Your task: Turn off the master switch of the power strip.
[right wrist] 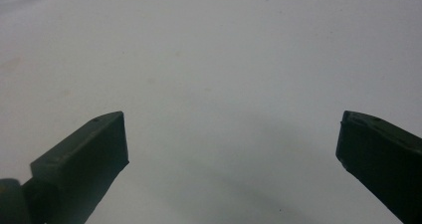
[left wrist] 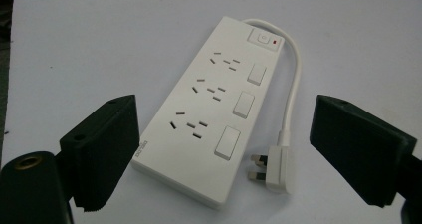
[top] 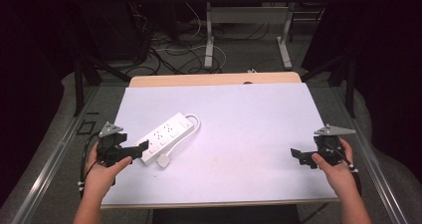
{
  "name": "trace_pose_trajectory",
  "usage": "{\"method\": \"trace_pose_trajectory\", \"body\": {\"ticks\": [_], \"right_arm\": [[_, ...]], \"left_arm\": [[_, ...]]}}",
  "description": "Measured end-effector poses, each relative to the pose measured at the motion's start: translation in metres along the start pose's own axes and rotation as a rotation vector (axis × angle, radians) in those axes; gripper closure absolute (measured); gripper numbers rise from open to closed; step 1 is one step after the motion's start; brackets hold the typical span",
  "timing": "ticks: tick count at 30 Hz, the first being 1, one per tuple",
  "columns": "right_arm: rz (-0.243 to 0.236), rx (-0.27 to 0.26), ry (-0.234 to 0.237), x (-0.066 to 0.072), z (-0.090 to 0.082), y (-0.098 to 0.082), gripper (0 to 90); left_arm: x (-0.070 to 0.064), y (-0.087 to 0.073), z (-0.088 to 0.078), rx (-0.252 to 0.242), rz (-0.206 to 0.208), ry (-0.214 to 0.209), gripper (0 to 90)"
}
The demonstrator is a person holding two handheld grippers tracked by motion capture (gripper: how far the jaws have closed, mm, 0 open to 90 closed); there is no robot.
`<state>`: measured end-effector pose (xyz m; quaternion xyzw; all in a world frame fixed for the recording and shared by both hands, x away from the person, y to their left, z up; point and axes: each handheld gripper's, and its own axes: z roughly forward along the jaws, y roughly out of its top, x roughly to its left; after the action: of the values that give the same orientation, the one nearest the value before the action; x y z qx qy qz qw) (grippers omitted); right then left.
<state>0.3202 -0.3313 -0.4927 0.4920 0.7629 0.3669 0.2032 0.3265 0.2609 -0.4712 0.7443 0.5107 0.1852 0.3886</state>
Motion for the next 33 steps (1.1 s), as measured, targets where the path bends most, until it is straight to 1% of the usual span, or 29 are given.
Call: {"method": "trace_pose_trajectory", "body": {"ticks": [1,2,3,4,5,7,10,13,16,17,18,20,21,22,23,25,27,28,29,32,33], "right_arm": [[0.002,-0.002,0.005,0.000,0.001,0.000,0.0],[0.002,-0.002,0.005,0.000,0.001,0.000,0.0],[-0.001,0.001,0.001,0.001,0.000,0.000,0.0],[0.000,0.001,0.006,0.001,0.001,0.000,0.0],[-0.008,0.004,0.003,0.001,0.001,0.000,0.0],[-0.001,0.005,0.009,0.002,0.002,0.000,0.0],[0.000,0.008,0.005,0.002,0.002,0.000,0.0],[-0.005,0.004,0.014,0.002,0.003,-0.001,0.0],[-0.007,0.006,0.009,0.002,0.002,-0.001,0.0],[-0.006,0.006,0.010,0.002,0.003,-0.001,0.0],[-0.011,0.007,0.010,0.001,0.003,-0.001,0.0],[-0.007,0.011,0.009,0.002,0.003,-0.001,0.0],[-0.004,0.014,0.017,0.003,0.004,-0.001,0.0],[-0.010,0.015,0.016,0.003,0.004,-0.001,0.0],[-0.008,0.014,0.018,0.003,0.004,-0.001,0.0],[-0.015,0.017,0.012,0.003,0.005,-0.001,0.0],[-0.007,0.020,0.017,0.003,0.005,-0.001,0.0],[-0.008,0.019,0.016,0.003,0.006,-0.001,0.0],[-0.008,0.019,0.017,0.004,0.006,-0.001,0.0],[-0.009,0.021,0.011,0.004,0.005,-0.001,0.0],[-0.008,0.022,0.018,0.004,0.006,-0.001,0.0]], "left_arm": [[-0.001,0.001,0.000,-0.008,0.000,0.000,13.4],[-0.001,0.002,-0.001,0.008,0.007,-0.006,13.4],[-0.003,0.003,0.001,-0.008,-0.001,-0.003,14.0],[-0.004,0.006,0.000,0.003,0.021,0.005,15.6],[-0.004,0.006,0.000,0.003,0.021,0.005,15.9],[-0.005,0.009,0.001,0.017,0.040,0.009,16.4],[-0.007,0.012,0.002,0.022,0.042,0.008,16.9],[-0.009,0.015,0.002,0.024,0.055,0.002,17.7],[-0.011,0.017,0.004,0.025,0.065,0.002,18.8],[-0.011,0.018,0.005,0.034,0.085,0.008,19.3],[-0.011,0.018,0.005,0.034,0.085,0.008,19.9],[-0.012,0.020,0.007,0.049,0.104,0.014,21.4],[-0.012,0.020,0.008,0.043,0.108,0.021,21.9],[-0.012,0.021,0.008,0.061,0.116,0.017,22.6],[-0.014,0.022,0.012,0.047,0.122,0.023,23.1],[-0.014,0.023,0.013,0.054,0.129,0.025,23.6],[-0.014,0.026,0.014,0.075,0.153,0.025,23.9],[-0.016,0.026,0.015,0.060,0.156,0.032,24.3],[-0.016,0.027,0.016,0.069,0.164,0.031,24.3],[-0.019,0.030,0.019,0.083,0.174,0.036,24.6],[-0.020,0.032,0.021,0.084,0.167,0.021,25.9]]}}
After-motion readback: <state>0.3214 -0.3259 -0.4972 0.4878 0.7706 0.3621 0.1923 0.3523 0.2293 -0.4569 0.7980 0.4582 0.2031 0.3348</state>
